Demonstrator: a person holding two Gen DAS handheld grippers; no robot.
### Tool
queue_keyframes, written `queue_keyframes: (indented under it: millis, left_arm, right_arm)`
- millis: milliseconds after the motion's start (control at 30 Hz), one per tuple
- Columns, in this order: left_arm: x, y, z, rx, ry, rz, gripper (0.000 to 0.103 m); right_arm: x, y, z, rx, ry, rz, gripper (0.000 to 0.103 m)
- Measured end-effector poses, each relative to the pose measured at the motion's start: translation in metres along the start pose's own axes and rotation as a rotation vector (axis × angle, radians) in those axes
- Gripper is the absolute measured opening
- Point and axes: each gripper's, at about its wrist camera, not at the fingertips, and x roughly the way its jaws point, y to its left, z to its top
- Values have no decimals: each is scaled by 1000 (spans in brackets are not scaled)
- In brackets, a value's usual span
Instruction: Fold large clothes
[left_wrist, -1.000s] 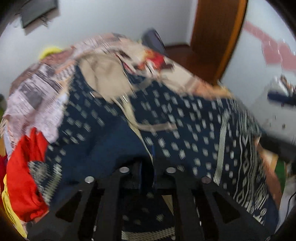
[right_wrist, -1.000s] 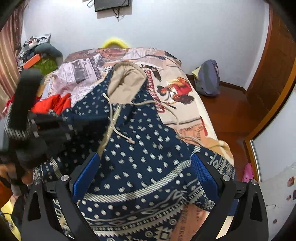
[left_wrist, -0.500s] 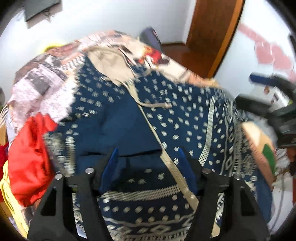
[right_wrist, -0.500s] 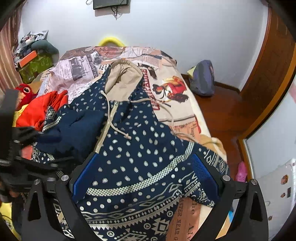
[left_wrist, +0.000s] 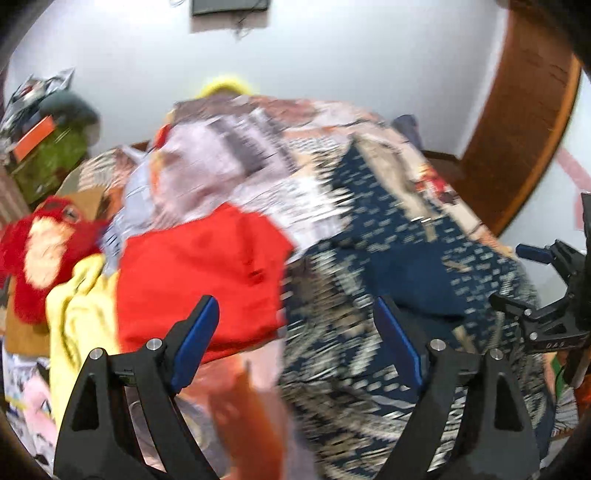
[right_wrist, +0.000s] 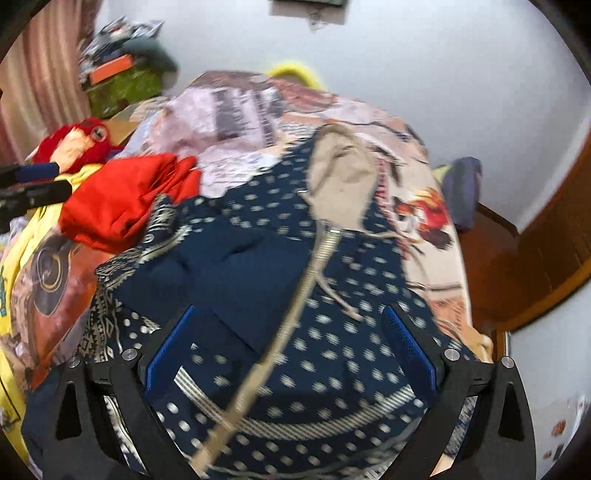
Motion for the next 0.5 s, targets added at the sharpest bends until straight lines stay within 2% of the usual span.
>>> queue_keyframes:
  millis: [100,200,367,500]
  left_arm:
    - [18,20,-18,-12,59,33,85]
    - [40,29,-40,-27,134,18,85]
    - [79,26,-80,-3,238,-35,85]
    - [105,19,-95,-24,287,-39,85]
  right_arm:
    - [24,21,7,-44,40,29,96]
    - [46,40,11,-90,68,50,93]
    - [77,62,15,-138,123,66,77]
    - [102,71,16,-166,166,41,63]
